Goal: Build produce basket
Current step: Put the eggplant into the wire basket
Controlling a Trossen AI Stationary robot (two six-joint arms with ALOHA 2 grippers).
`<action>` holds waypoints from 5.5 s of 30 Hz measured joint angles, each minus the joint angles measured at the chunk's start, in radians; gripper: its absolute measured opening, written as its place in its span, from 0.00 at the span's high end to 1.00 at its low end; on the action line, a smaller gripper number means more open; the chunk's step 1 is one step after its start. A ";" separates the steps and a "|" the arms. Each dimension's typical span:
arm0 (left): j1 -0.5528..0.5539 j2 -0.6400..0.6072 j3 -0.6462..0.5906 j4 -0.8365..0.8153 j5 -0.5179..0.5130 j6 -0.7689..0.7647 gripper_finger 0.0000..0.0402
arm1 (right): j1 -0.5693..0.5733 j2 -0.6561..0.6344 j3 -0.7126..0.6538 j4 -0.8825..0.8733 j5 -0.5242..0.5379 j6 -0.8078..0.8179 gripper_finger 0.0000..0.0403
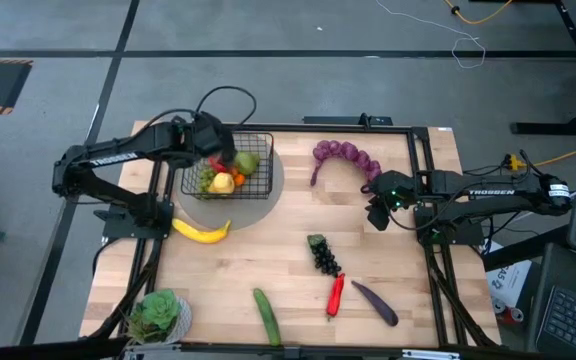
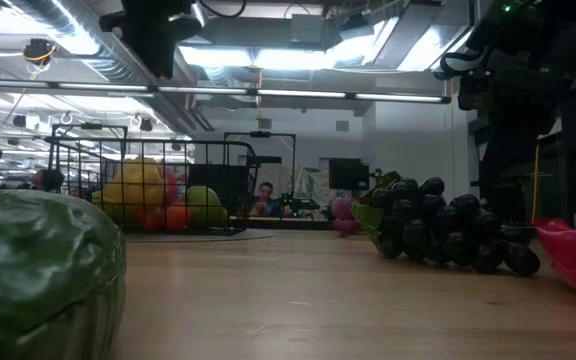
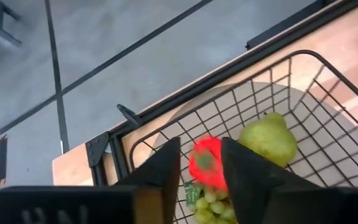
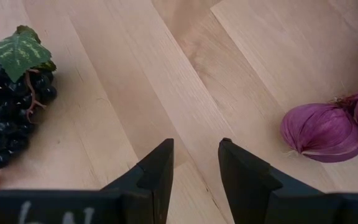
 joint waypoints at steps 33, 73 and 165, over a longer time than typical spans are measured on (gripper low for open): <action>-0.394 0.000 0.000 -0.004 0.478 -0.189 0.64 | 0.000 0.000 0.000 0.018 0.000 0.002 0.68; -0.695 0.490 0.000 0.186 0.552 -0.367 0.64 | 0.000 0.000 0.000 0.204 -0.095 -0.025 0.68; -0.664 0.542 0.000 0.268 0.403 -0.364 0.64 | 0.779 0.584 0.408 -0.206 0.051 0.550 0.68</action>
